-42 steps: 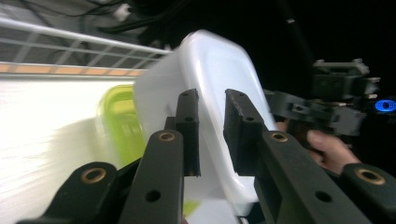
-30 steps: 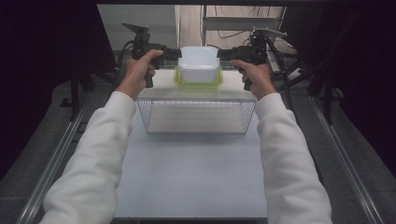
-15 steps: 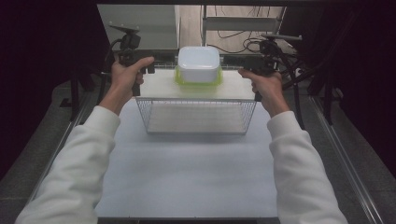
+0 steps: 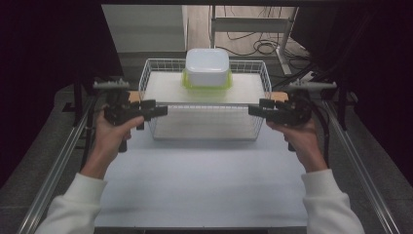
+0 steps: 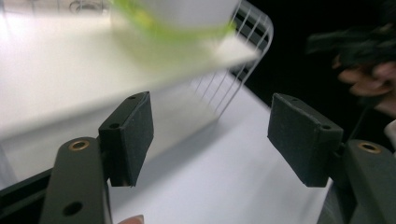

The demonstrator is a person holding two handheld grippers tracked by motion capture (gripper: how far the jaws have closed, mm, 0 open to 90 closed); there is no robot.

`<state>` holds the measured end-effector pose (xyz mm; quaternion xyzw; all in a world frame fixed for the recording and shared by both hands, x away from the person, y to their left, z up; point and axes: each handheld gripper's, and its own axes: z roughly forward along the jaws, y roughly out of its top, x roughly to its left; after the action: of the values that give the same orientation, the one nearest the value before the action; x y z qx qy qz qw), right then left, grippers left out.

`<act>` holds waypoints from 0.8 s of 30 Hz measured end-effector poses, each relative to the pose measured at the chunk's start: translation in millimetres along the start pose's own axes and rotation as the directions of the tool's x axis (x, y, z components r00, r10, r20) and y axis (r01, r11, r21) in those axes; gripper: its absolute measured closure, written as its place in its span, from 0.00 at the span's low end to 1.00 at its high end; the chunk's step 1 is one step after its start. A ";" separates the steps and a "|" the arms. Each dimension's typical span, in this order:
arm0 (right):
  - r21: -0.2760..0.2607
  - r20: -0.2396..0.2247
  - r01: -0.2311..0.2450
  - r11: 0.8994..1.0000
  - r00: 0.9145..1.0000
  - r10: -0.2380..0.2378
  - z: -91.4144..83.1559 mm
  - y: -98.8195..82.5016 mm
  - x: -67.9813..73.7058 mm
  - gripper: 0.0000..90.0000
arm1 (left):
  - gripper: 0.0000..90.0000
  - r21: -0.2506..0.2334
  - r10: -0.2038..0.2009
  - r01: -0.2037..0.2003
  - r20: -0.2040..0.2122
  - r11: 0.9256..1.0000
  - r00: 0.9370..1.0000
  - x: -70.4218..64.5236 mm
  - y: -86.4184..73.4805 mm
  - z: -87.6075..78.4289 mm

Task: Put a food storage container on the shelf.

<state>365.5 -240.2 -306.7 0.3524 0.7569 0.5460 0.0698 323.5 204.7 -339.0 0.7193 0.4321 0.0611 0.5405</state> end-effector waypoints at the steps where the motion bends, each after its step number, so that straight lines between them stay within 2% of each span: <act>1: 0.001 -0.002 -0.003 1.000 1.000 0.003 -2.8 -9.6 2.0 0.35 | 0.34 0.008 -0.001 0.001 -0.002 1.000 1.000 0.4 -10.7 0.9; 4: 0.003 -0.012 -0.004 1.000 1.000 0.004 -9.6 -40.1 4.7 0.34 | 0.34 0.040 0.005 -0.005 -0.010 0.999 1.000 1.6 -39.5 2.7; 7: 0.002 0.000 -0.009 1.000 1.000 0.009 -19.0 -71.1 3.7 0.33 | 0.34 0.076 0.007 -0.006 -0.016 0.997 1.000 3.2 -66.3 4.7; 8: 0.011 -0.002 -0.022 1.000 1.000 0.022 -20.4 -80.1 1.9 0.33 | 0.34 0.095 0.008 -0.006 -0.016 0.995 1.000 3.9 -74.8 6.1; 9: 0.045 -0.005 -0.027 0.999 1.000 0.027 -20.6 -87.1 -0.1 0.32 | 0.34 0.110 0.007 -0.005 -0.020 0.994 1.000 4.9 -83.0 7.3; 10: 0.069 0.012 -0.019 0.997 1.000 0.018 -21.8 -93.6 -0.9 0.32 | 0.34 0.121 0.003 0.000 -0.024 0.993 1.000 6.0 -90.8 8.5; 12: 0.079 0.021 -0.019 0.997 1.000 0.018 -24.6 -107.9 -1.5 0.32 | 0.35 0.132 -0.019 0.021 -0.021 0.991 1.000 8.6 -105.7 10.4; 14: 0.104 0.026 -0.019 0.994 1.000 0.016 -24.5 -121.1 -3.5 0.32 | 0.34 0.171 -0.025 0.030 -0.029 0.985 0.999 10.5 -117.6 13.9; 17: 0.129 0.033 -0.036 0.991 0.999 0.032 -21.6 -137.0 -8.5 0.31 | 0.35 0.189 -0.038 0.045 -0.038 0.981 0.999 12.5 -127.4 16.1; 18: 0.134 0.030 -0.042 0.990 0.999 0.038 -19.7 -139.6 -9.6 0.31 | 0.34 0.188 -0.029 0.039 -0.054 0.981 0.998 11.7 -128.0 16.7; 21: 0.145 0.026 -0.021 0.989 1.000 0.018 -14.8 -140.6 -7.8 0.31 | 0.35 0.179 -0.039 0.047 -0.050 0.983 0.998 10.6 -128.1 18.6; 24: 0.149 0.031 -0.006 0.989 1.000 0.001 -12.5 -140.7 -6.1 0.30 | 0.35 0.185 -0.022 0.035 -0.071 0.982 0.997 10.1 -129.2 18.6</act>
<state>299.7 -275.5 -426.7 0.3663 0.7937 0.4826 0.0542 268.3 203.6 -457.7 0.7578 0.4647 0.0373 0.4565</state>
